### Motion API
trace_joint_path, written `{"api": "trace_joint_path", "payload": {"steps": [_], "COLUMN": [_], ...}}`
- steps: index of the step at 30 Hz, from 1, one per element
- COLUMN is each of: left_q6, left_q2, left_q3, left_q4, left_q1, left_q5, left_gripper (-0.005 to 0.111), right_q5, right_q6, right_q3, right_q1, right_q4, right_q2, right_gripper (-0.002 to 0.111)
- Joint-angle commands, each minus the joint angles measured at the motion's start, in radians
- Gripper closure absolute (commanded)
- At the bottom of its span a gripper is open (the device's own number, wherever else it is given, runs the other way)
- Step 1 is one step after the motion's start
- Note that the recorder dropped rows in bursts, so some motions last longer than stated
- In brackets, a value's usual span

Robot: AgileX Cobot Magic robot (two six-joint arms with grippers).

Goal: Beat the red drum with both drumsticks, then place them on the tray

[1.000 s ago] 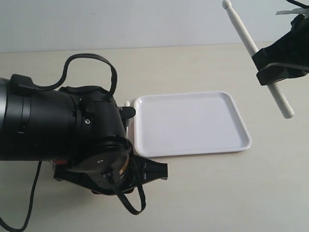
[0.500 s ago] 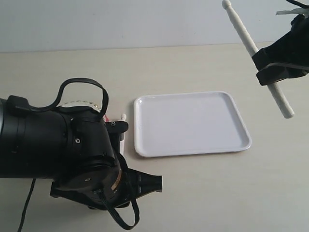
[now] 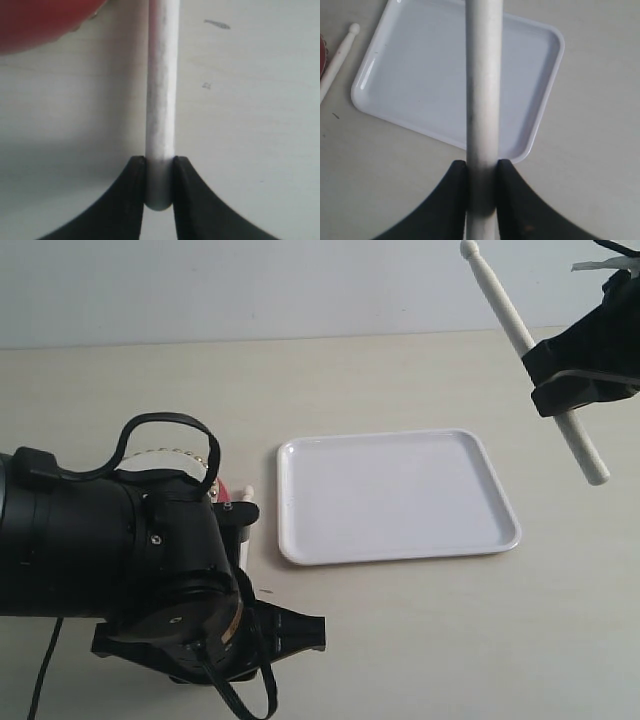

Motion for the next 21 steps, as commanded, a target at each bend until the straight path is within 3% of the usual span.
{"api": "trace_joint_path", "payload": {"steps": [1,13,21], "left_q6": [0.004,0.025,0.025], "left_q2": [-0.006,-0.004,-0.004], "left_q3": [0.002,0.002,0.002], "left_q4": [-0.009,-0.036,-0.029], "left_q1": [-0.006,-0.006,-0.006], "left_q5": [-0.006,-0.004,-0.011], "left_gripper": [0.107,0.105,0.065], "right_q5": [-0.006,-0.01,-0.025], "right_q6": [-0.009,-0.025,-0.025], "right_q3": [-0.008,-0.008,-0.008], "right_q1": [0.002,0.002,0.002], "right_q4": [-0.002,-0.002,0.0], "right_q2": [-0.006,-0.006,-0.006], "right_gripper": [0.108,0.108,0.108]}}
